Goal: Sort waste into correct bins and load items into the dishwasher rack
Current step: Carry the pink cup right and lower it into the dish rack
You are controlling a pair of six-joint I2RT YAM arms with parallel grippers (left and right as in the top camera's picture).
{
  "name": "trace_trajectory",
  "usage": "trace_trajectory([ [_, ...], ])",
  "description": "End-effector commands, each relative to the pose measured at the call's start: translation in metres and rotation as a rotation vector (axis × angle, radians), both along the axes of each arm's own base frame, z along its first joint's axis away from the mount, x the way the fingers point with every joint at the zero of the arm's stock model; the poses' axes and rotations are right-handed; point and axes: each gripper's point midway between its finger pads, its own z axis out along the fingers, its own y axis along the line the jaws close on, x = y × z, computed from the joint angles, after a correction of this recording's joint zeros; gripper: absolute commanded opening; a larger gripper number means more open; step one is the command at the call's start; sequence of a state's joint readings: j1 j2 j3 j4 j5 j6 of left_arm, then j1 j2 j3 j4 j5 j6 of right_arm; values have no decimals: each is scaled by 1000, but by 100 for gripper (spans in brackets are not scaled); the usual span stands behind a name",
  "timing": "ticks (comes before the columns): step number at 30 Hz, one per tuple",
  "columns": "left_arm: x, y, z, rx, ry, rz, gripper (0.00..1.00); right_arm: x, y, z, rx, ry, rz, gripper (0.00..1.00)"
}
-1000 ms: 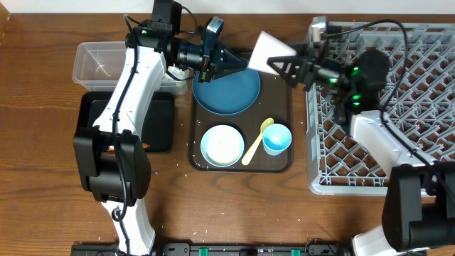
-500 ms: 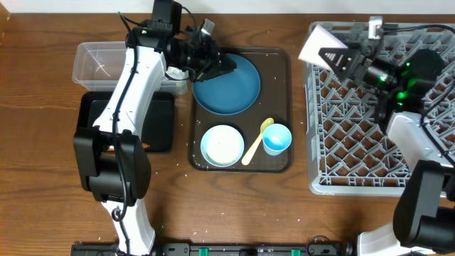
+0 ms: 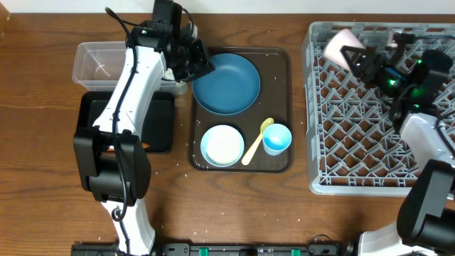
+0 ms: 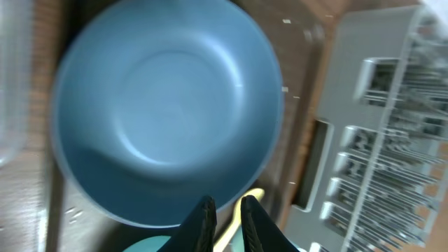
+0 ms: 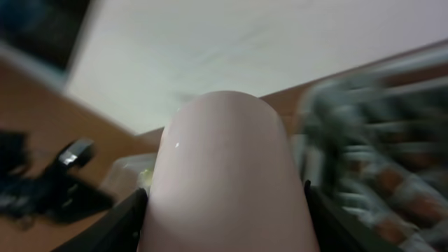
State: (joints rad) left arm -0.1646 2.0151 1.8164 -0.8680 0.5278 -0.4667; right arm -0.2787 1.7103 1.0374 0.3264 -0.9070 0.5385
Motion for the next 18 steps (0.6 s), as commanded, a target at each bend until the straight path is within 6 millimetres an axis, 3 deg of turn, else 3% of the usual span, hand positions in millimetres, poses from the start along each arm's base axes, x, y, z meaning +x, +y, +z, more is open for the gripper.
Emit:
trace_trajectory([
  [1, 4, 19, -1, 116, -30, 33, 17, 13, -37, 18, -147, -47, -137, 51],
  [5, 2, 30, -6, 177, -14, 55, 17, 10, -59, 18, -304, 49, -230, 52],
  [10, 0, 39, -11, 232, -3, 73, 17, -1, -84, 41, -466, 158, -334, 53],
  [14, -2, 43, -16, 256, 6, 74, 17, -18, -89, 50, -570, 281, -364, 52],
  [18, -5, 44, -19, 261, 15, 66, 17, -45, -89, 38, -632, 440, -371, 51],
])
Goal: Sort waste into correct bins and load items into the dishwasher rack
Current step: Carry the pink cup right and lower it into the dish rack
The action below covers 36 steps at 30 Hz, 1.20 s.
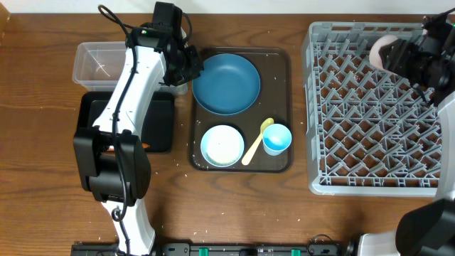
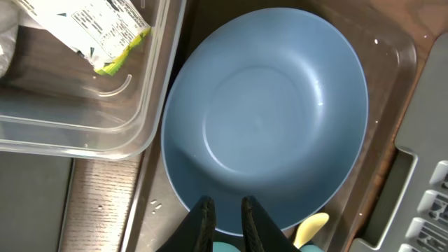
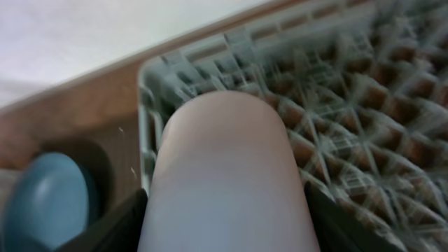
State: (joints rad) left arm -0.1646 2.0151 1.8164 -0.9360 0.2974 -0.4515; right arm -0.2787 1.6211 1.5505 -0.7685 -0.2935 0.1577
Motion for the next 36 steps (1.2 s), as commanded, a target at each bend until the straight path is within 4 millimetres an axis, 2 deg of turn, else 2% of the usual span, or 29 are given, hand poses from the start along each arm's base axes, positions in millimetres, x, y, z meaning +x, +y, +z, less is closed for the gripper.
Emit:
trace_trajectory([
  [1, -3, 6, -1, 38, -5, -17, 17, -16, -9, -3, -123, 84, -31, 52],
  [5, -6, 6, -6, 41, 11, -19, 17, -47, 3, -32, -103, 259, -15, 52],
  [8, -9, 7, -8, 43, 22, -19, 17, -73, 3, -51, -129, 395, -25, 52],
  [14, -12, 7, -9, 50, 28, -40, 17, -102, -5, -60, -164, 523, -65, 52],
  [19, -13, 7, -9, 52, 36, -40, 17, -106, -10, -66, -190, 545, -87, 51],
  [20, -14, 8, -9, 52, 39, -40, 21, -105, -10, -68, -190, 544, -87, 51],
  [22, -15, 8, -9, 52, 42, -40, 21, -105, -10, -74, -186, 551, -92, 50],
  [32, -17, 8, -10, 54, 50, -41, 25, -104, -5, -124, -134, 631, -82, 50],
  [36, -17, 8, -10, 54, 54, -41, 25, -106, -3, -136, -120, 666, -74, 51],
])
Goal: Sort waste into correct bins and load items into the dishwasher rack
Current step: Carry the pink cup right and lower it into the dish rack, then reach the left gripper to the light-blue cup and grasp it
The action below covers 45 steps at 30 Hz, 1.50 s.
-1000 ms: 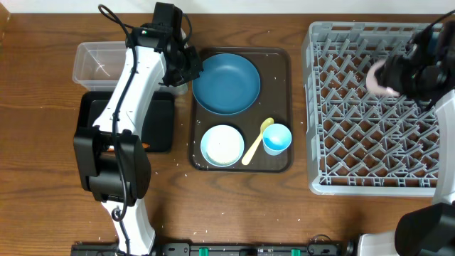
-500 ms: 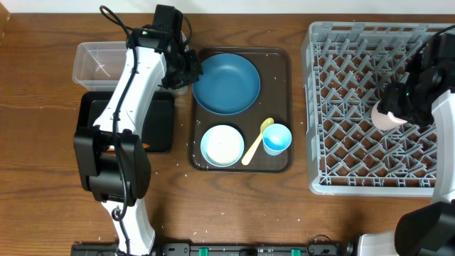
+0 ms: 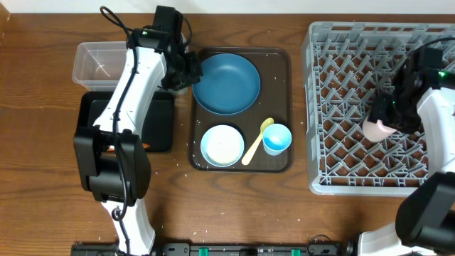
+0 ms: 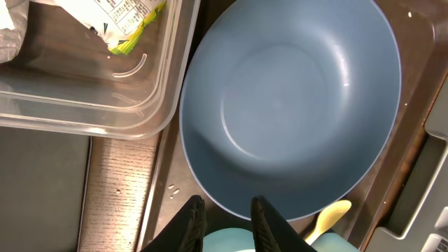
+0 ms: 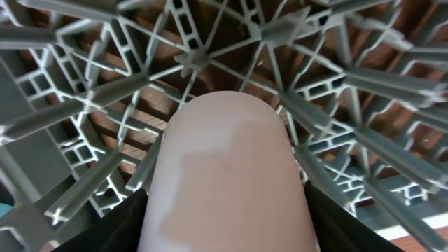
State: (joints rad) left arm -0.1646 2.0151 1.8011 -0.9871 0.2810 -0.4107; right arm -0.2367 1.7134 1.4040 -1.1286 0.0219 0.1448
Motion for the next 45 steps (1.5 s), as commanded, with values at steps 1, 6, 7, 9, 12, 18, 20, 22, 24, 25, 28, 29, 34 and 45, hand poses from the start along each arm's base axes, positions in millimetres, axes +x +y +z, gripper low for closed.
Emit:
trace_trajectory([
  [1, -3, 3, -1, 17, 2, -8, 25, 1, 7, -10, 19, 25, 1, 51],
  [6, -3, 3, -1, 17, 2, -8, 25, 3, 7, -26, 28, 62, -3, 68],
  [7, -3, 3, -1, 17, 2, -8, 25, 4, 7, -27, 29, 63, -3, 72],
  [9, -3, 3, -1, 17, 1, -9, 25, 7, 9, -27, 41, 51, -1, 80],
  [12, -2, 3, 0, 17, -7, -17, 25, 16, 14, -20, 77, 8, 4, 87],
  [18, -6, -6, 32, -3, -80, -131, 22, 30, 14, 24, 75, -70, 11, 95],
  [20, -12, -10, 48, 1, -110, -167, 22, 34, 14, 40, 71, -99, 13, 99],
  [22, -22, -20, 65, 5, -142, -217, 27, 41, 17, 61, 84, -152, 20, 99],
  [24, -36, -35, 78, 5, -160, -275, 34, 46, 24, 78, 120, -213, 34, 99],
  [25, -43, -43, 82, 3, -162, -298, 39, 48, 27, 85, 135, -235, 41, 99],
  [28, -64, -75, 82, 1, -145, -389, 53, 49, 32, 94, 156, -270, 50, 99],
  [29, -70, -85, 79, 4, -137, -415, 54, 49, 32, 94, 155, -270, 50, 99],
  [34, -95, -128, 50, 52, -91, -557, 55, 48, 32, 93, 156, -266, 50, 99],
  [45, -121, -177, -21, 97, 56, -681, 55, 45, 33, 92, 156, -255, 59, 99],
])
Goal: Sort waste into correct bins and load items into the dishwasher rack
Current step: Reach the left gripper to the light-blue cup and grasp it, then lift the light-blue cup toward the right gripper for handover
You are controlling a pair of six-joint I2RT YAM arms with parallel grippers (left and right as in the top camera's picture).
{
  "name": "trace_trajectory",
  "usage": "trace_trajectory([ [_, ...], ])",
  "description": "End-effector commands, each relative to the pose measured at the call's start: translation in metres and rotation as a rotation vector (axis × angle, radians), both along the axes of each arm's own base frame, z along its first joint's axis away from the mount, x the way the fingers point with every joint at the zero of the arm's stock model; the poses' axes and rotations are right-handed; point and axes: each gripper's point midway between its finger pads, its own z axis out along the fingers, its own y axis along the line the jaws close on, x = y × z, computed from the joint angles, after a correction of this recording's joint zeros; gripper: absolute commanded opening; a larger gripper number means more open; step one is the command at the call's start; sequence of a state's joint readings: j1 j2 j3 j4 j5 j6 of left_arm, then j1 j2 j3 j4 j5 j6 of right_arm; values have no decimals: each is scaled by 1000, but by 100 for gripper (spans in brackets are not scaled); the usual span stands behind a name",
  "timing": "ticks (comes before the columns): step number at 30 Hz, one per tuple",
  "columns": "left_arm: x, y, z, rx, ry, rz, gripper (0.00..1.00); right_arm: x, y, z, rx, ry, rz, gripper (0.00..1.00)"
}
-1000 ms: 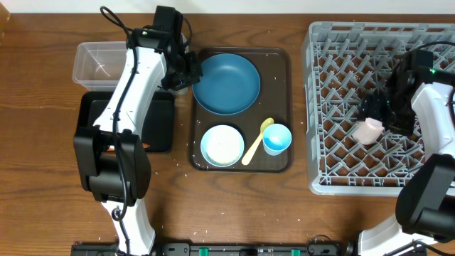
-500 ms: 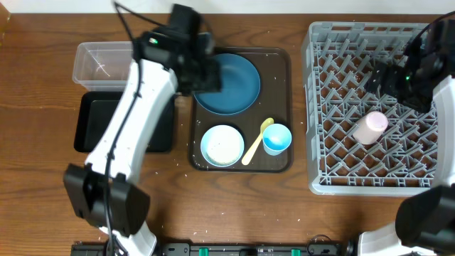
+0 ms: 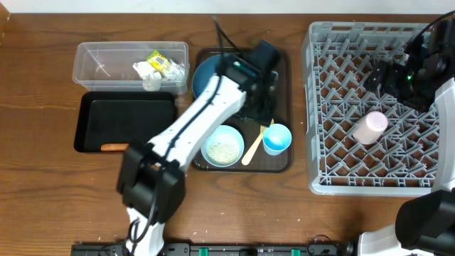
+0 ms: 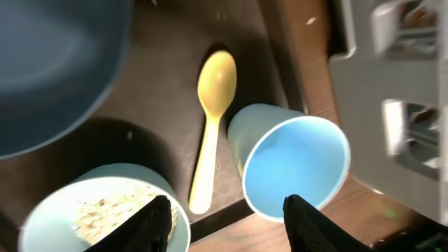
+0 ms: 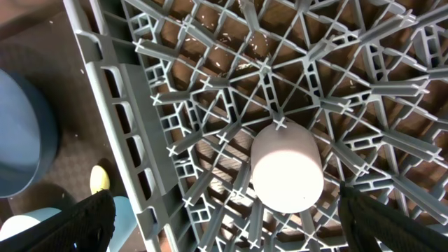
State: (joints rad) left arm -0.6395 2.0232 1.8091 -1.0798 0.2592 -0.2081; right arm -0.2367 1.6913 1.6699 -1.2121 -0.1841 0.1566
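The pink cup (image 3: 371,128) rests tilted among the tines of the grey dishwasher rack (image 3: 313,107), free of any gripper. In the right wrist view its round end (image 5: 287,164) faces the camera. My right gripper (image 5: 241,224) hangs open above it, nearer the rack's far side (image 3: 387,75). My left gripper (image 4: 231,224) is open wide over the brown tray (image 3: 281,60). Below it are the yellow spoon (image 4: 210,119) and the blue cup (image 4: 294,168). The light blue bowl (image 4: 105,210) holds crumbs. The arm partly hides the blue plate (image 3: 206,75).
A clear bin (image 3: 92,64) with wrappers stands at the back left. In front of it lies a black tray (image 3: 128,117) with a small orange piece (image 3: 114,147). Rack wall (image 5: 119,140) rises right of the brown tray.
My right gripper has let go of the pink cup, which now rests in the rack, and has drawn back open. My left gripper has moved from the plate's left edge to over spoon and cup, opened wide.
My right gripper held the pink cup over the rack's far left corner, then at its far right, then low in the rack's middle right, where the cup now lies released. My left gripper stayed nearly shut by the plate's left edge, and now stands open over the cup.
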Motion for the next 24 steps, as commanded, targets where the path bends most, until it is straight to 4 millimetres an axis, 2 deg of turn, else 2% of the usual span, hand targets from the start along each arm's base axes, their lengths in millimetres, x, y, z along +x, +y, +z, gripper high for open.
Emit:
trace_trajectory([
  [1, -10, -6, -17, 23, 41, -27, 55, 1, 7, 4, 2, -11, 25, 99],
  [6, -18, -14, -27, 43, 55, -55, 54, 1, 7, 4, 2, -11, 26, 99],
  [11, -18, -7, -48, 130, 56, -43, 54, 1, 7, 4, 2, -11, 27, 99],
  [15, -20, -6, -61, 152, 86, -30, 40, 0, 7, 4, 2, -8, 27, 99],
  [20, -20, -6, -63, 153, 88, -27, 8, 0, 7, 4, 0, -7, 33, 99],
  [24, -18, -5, -59, 148, 88, -21, 6, 0, 8, 4, 1, -6, 33, 99],
])
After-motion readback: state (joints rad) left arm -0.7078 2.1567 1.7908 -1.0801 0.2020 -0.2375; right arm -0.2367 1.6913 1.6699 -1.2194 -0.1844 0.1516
